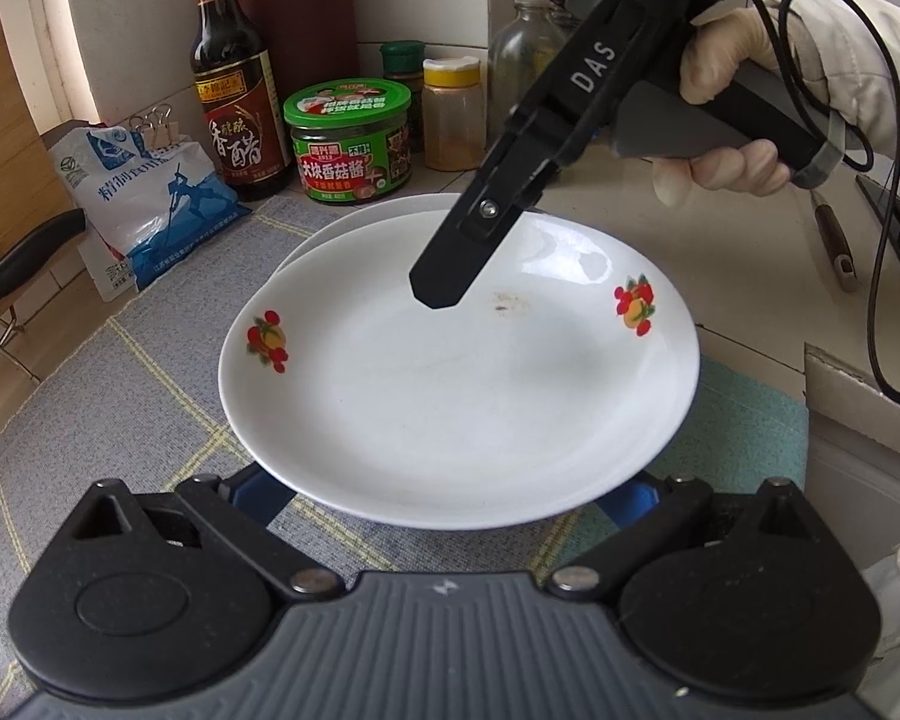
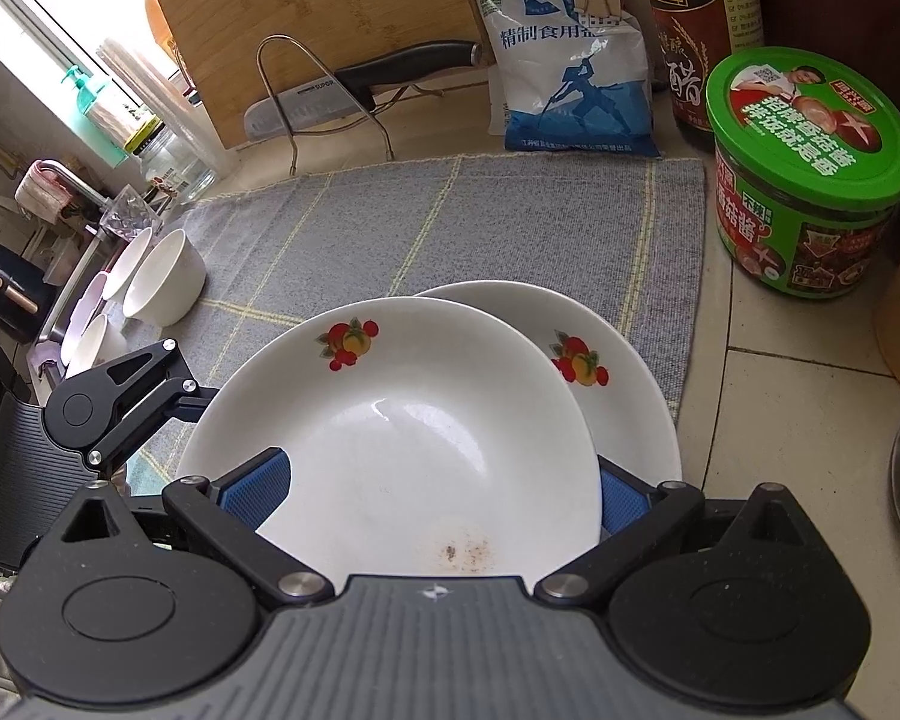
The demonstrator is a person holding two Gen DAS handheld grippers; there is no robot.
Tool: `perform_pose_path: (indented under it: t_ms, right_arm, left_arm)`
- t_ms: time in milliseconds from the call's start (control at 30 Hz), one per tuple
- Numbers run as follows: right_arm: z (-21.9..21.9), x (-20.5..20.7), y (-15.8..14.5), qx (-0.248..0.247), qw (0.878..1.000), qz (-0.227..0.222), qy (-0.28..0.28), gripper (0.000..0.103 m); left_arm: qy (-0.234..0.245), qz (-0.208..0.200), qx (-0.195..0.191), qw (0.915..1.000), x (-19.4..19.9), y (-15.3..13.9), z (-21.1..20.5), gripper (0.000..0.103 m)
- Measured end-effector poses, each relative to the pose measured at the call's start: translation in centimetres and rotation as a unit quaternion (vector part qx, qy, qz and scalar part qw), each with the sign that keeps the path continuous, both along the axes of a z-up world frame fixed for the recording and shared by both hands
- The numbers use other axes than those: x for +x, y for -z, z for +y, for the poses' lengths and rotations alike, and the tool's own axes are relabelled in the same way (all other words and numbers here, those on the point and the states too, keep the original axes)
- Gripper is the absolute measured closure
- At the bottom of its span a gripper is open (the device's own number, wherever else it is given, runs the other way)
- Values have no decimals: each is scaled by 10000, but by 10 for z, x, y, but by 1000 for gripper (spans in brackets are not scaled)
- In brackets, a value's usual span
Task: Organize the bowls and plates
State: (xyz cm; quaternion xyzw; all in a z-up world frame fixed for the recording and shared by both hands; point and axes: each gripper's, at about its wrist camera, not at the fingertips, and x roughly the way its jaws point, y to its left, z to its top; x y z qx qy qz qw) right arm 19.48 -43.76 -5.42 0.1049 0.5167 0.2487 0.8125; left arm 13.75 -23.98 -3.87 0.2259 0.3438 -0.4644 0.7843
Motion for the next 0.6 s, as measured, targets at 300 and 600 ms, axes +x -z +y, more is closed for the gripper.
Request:
perform_pose_path:
  t_ms: [300,600]
  right_arm:
    - [-1,-5,1,-166,9997,20,161,0]
    - [-3,-10,-4,-337,9988,18,351,0]
  left_arm:
    - [139,37,-17,9999,3,3,0,2]
    - [217,10,-79,9997,4,2,1,2]
